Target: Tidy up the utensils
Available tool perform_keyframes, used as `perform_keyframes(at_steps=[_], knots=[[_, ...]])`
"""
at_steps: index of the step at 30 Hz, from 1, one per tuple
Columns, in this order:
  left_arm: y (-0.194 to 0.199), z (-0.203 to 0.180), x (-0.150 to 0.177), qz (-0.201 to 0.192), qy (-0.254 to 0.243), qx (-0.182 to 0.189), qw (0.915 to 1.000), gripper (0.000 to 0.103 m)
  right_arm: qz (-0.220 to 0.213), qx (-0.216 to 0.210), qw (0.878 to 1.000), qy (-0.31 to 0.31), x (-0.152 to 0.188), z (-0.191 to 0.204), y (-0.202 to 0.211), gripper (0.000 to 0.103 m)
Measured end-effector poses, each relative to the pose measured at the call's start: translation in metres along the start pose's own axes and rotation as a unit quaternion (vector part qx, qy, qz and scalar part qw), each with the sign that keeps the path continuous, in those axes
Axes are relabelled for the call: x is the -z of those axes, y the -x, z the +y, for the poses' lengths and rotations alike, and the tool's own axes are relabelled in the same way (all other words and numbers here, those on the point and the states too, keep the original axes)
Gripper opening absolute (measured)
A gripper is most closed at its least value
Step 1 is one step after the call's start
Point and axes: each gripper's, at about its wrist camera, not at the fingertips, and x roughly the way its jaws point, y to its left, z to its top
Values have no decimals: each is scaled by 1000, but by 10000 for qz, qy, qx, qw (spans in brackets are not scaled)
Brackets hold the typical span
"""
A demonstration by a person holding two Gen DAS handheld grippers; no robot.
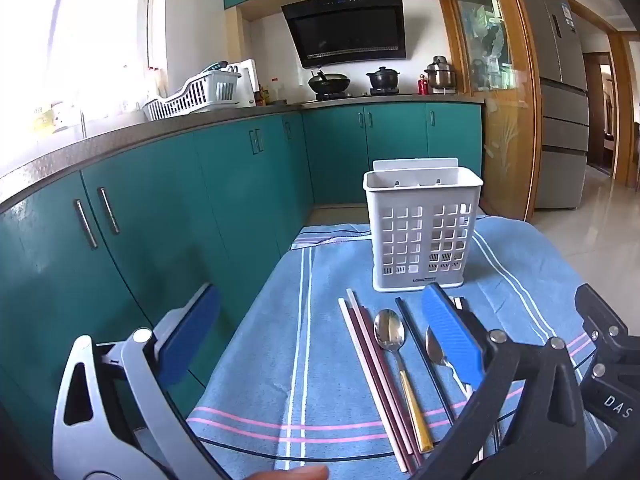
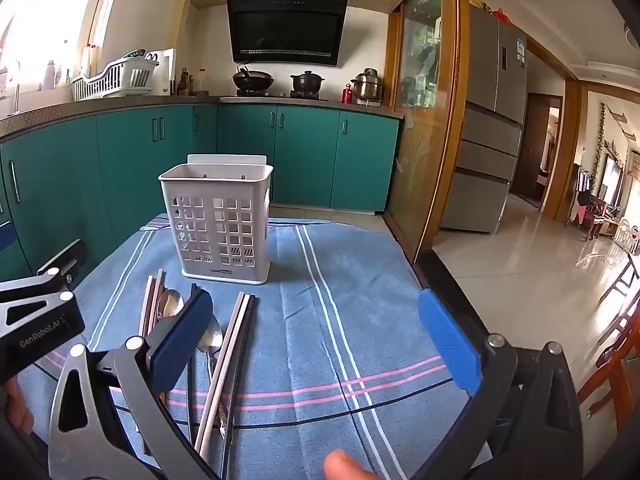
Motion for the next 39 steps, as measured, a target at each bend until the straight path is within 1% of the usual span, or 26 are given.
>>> perform_keyframes(at_steps=[3, 9, 13, 17, 18, 27, 39], knots=[[0, 1, 0, -20, 73, 30, 10000, 100, -16, 4, 10000, 9, 0, 0, 0, 100], [0, 0, 0, -19, 66, 46, 10000, 100, -1, -15, 10000, 25, 0, 1, 1, 100], [3, 7, -1, -27, 103, 58, 9999, 100, 11, -15, 10000, 27, 0, 1, -3, 100], [9, 4, -1, 13, 78, 82, 9999, 100, -4, -1, 10000, 33, 1, 1, 0, 100], [3, 6, 3, 29, 100, 102, 9999, 100, 1, -8, 10000, 18, 1, 1, 0, 100], [5, 5, 8, 57, 89, 51, 9999, 100, 4, -89, 9999, -62, 4, -3, -1, 100], [1, 5, 11, 78, 95, 61, 9999, 100, -1, -75, 9999, -93, 6, -3, -1, 100]])
